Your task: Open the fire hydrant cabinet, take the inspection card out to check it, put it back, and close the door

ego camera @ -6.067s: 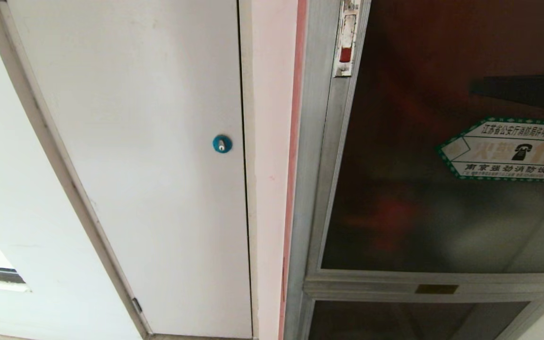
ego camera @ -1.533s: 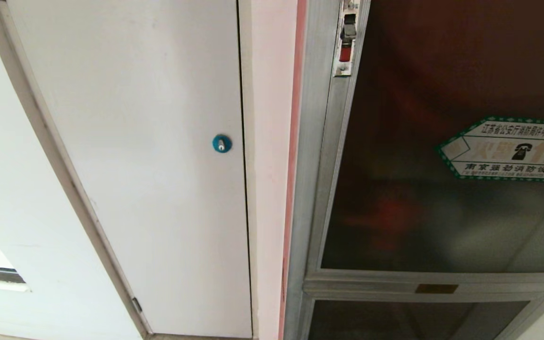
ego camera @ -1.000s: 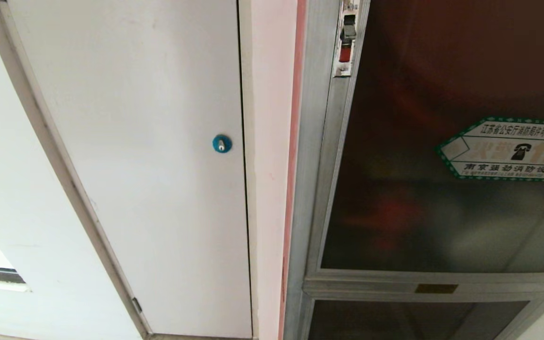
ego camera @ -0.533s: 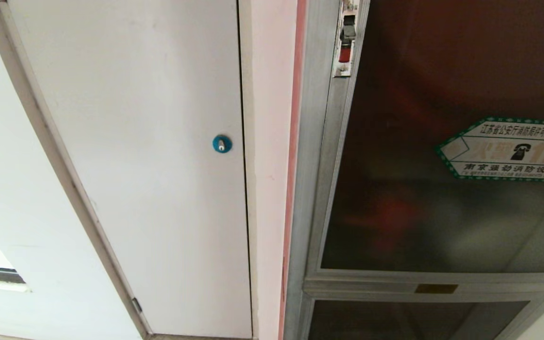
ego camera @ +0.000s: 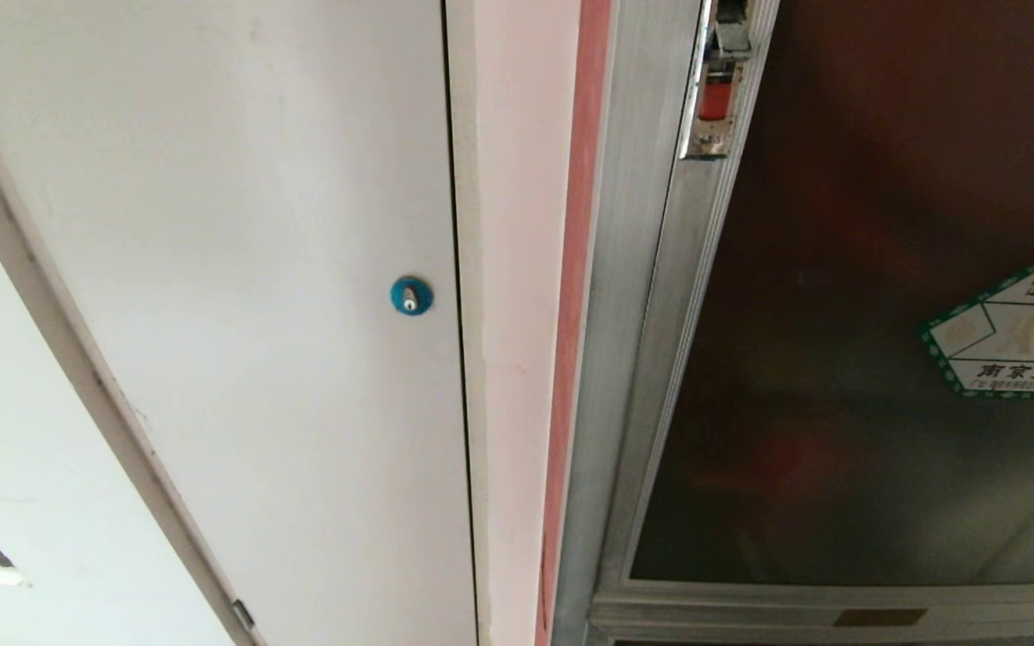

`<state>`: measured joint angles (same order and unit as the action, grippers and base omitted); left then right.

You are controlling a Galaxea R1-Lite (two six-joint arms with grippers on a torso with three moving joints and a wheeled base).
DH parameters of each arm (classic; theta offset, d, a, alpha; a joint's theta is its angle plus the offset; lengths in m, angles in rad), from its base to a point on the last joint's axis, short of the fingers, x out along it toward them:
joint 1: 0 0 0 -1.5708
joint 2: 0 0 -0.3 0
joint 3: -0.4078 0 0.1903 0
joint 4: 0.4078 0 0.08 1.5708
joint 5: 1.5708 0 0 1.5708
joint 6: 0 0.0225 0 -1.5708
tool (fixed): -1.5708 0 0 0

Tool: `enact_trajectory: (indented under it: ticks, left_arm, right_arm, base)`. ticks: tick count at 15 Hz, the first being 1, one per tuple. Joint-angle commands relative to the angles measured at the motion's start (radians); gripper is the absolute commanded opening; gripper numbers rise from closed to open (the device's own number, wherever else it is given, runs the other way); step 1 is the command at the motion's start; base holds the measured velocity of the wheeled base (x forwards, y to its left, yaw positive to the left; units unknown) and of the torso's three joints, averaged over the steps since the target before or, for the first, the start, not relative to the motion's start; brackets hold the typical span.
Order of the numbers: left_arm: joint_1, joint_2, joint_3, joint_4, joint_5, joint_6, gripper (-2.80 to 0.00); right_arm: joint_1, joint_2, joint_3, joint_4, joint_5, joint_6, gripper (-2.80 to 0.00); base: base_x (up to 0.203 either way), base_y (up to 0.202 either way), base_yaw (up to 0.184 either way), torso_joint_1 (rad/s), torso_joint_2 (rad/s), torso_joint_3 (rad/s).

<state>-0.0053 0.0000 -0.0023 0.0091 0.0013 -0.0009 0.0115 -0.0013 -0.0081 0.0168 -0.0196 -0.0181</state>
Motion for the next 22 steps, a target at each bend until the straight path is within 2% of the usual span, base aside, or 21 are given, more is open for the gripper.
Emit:
enact_trajectory:
  ticks: [1, 4, 6, 7, 9, 12, 13, 14, 16, 18, 20, 22]
  left_arm:
    - [0.001, 0.002, 0.001, -0.001, 0.000, 0.001, -2.80]
    - [0.000, 0.001, -0.010, -0.013, 0.001, 0.002, -2.80]
    - [0.000, 0.030, -0.136, -0.001, -0.020, 0.002, -2.80]
    - [0.000, 0.090, -0.210, 0.002, -0.051, 0.003, -2.80]
    - [-0.004, 0.294, -0.409, 0.003, -0.147, 0.002, -2.80]
    - [-0.038, 0.686, -0.791, -0.015, -0.347, -0.032, -2.80]
    - [-0.076, 0.798, -0.918, -0.023, -0.397, -0.043, -2.80]
    - [-0.149, 0.910, -1.048, -0.028, -0.441, -0.054, -2.80]
    - [-0.368, 1.070, -1.223, -0.032, -0.494, -0.069, -2.80]
    - [-0.561, 1.206, -1.329, -0.035, -0.513, -0.077, -2.80]
    - [-0.666, 1.303, -1.379, -0.043, -0.519, -0.079, -2.80]
    - [-0.728, 1.373, -1.396, -0.048, -0.520, -0.073, -2.80]
  right_arm:
    - [0.001, 0.001, -0.001, 0.001, 0.000, 0.000, -2.80]
    - [0.001, 0.001, -0.001, 0.000, 0.000, 0.008, -2.80]
    - [-0.001, 0.000, 0.000, 0.000, 0.000, 0.009, -2.80]
    - [0.001, 0.001, -0.001, 0.002, 0.000, 0.009, -2.80]
    - [0.001, 0.000, 0.000, -0.001, 0.000, 0.019, -2.80]
    - [0.001, 0.000, -0.001, 0.003, 0.000, 0.014, -2.80]
    - [-0.001, 0.001, -0.001, 0.003, 0.000, 0.014, -2.80]
    - [0.001, 0.000, -0.001, 0.005, 0.001, 0.013, -2.80]
    - [0.001, 0.001, -0.003, 0.006, 0.001, 0.013, -2.80]
    - [0.001, 0.001, -0.003, 0.005, 0.000, 0.015, -2.80]
    - [0.001, 0.001, -0.003, 0.005, 0.000, 0.015, -2.80]
    - [0.001, 0.000, -0.003, 0.005, 0.000, 0.015, -2.80]
  base:
    - [0.000, 0.000, 0.000, 0.000, 0.00, 0.000]
    - [0.000, 0.000, 0.000, 0.000, 0.00, 0.000]
    - [0.000, 0.000, 0.000, 0.000, 0.00, 0.000]
    - [0.000, 0.000, 0.000, 0.000, 0.00, 0.000]
    - [0.000, 0.000, 0.000, 0.000, 0.00, 0.000]
    - [0.000, 0.000, 0.000, 0.000, 0.00, 0.000]
    - [0.000, 0.000, 0.000, 0.000, 0.00, 0.000]
    - [0.000, 0.000, 0.000, 0.000, 0.00, 0.000]
    - [0.000, 0.000, 0.000, 0.000, 0.00, 0.000]
    - [0.000, 0.000, 0.000, 0.000, 0.00, 0.000]
    - [0.000, 0.000, 0.000, 0.000, 0.00, 0.000]
    - [0.000, 0.000, 0.000, 0.000, 0.00, 0.000]
